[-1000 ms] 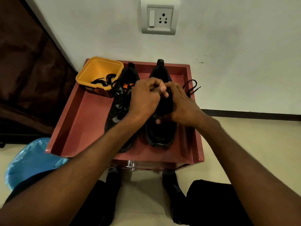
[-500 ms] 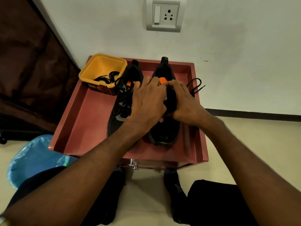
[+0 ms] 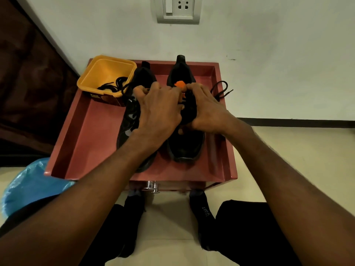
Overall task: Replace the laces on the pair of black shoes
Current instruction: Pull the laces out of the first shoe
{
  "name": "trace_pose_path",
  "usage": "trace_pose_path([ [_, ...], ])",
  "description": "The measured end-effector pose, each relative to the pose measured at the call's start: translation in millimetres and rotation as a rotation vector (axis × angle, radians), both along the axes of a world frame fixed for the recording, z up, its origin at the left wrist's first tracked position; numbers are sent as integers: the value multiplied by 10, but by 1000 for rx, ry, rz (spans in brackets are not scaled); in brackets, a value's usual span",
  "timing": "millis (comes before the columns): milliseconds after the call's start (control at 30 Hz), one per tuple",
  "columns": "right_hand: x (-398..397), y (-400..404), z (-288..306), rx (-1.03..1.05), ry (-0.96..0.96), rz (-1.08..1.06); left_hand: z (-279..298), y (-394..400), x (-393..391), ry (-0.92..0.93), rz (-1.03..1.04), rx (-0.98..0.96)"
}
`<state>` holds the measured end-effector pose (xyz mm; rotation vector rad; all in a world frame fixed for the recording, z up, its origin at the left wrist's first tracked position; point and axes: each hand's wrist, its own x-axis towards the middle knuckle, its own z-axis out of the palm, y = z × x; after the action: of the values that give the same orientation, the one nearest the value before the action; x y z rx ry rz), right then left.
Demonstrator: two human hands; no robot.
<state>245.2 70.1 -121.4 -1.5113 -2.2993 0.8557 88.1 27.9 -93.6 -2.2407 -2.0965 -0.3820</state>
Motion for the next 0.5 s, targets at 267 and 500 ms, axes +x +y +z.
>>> trace_pose_path([
  [267,29,3,48,-22,1,-14,196,15,9,-1281,-65,-115],
  [500,-7,-10,64,20,-57,-10,75,65,-113,-226,-71,-37],
])
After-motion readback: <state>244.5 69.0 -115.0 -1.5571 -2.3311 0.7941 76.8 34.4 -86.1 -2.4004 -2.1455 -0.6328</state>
